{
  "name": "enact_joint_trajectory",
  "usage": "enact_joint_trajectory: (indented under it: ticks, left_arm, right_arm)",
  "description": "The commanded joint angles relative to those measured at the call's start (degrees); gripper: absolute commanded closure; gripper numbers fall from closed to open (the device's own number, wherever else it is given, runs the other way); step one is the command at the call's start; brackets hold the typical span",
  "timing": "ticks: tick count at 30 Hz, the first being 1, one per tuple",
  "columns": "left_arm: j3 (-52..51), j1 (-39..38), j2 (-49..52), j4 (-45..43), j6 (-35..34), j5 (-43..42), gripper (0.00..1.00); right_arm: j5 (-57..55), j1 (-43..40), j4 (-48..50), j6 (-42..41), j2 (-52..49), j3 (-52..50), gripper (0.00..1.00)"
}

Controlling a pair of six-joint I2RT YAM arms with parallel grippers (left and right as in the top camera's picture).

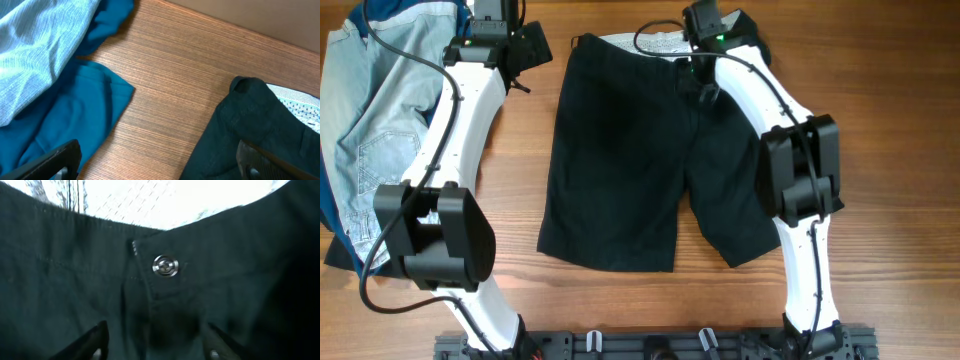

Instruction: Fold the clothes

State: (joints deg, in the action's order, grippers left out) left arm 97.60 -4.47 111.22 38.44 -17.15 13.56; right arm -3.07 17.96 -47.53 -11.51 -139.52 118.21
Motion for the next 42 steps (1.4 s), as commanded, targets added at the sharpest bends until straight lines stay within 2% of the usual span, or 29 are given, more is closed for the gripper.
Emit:
enact_joint_trajectory:
  ticks: [1, 6, 13, 17, 20, 24, 26, 36, 42]
  left_arm:
    - [0.66, 0.09, -0.42, -0.07, -1.40, -0.50, 0.00]
    - [0.66, 0.09, -0.42, -0.07, -1.40, -0.50, 0.00]
    - [0.66, 0.09, -0.42, -0.07, -1.36, -0.50, 0.00]
    - [0.66, 0.09, -0.42, -0.07, -1.36, -0.50, 0.00]
    - [0.66, 0.09, -0.42, -0.07, -1.36, -0.50, 0.00]
    - [0.66, 0.11, -0.42, -0.04, -1.36, -0.50, 0.00]
    - [0.66, 0.09, -0.42, -0.04, -1.36, -0.50, 0.00]
    - [0.66, 0.11, -0.42, -0.04, -1.36, -0.50, 0.00]
    - [0.66, 0.09, -0.42, -0.07, -1.36, -0.50, 0.00]
  right_arm:
    - [-1.27, 0.46, 0.37, -1.07, -1.05, 0.26, 0.47]
    - [-2.84, 0.46, 0.31, -0.92, -1.29, 0.26, 0.57]
    - [-5.86, 0.46, -0.11, -0.90, -2.29, 0.26, 0.63]
    - [-7.93, 0.46, 0.17, -1.64, -2.36, 0.26, 0.74]
    - [-8.57, 0.44, 0.52, -2.10, -2.36, 0.26, 0.87]
    - [-8.55, 0.42, 0.50, -2.10, -2.36, 0.26, 0.89]
    - [-8.52, 0.42, 0.48, -2.12, -2.36, 0.26, 0.96]
    - [-8.55, 0.42, 0.83, -2.12, -1.40, 2.40, 0.96]
    - [-8.26, 0.42, 1.57, -1.79, 3.39, 4.48, 0.96]
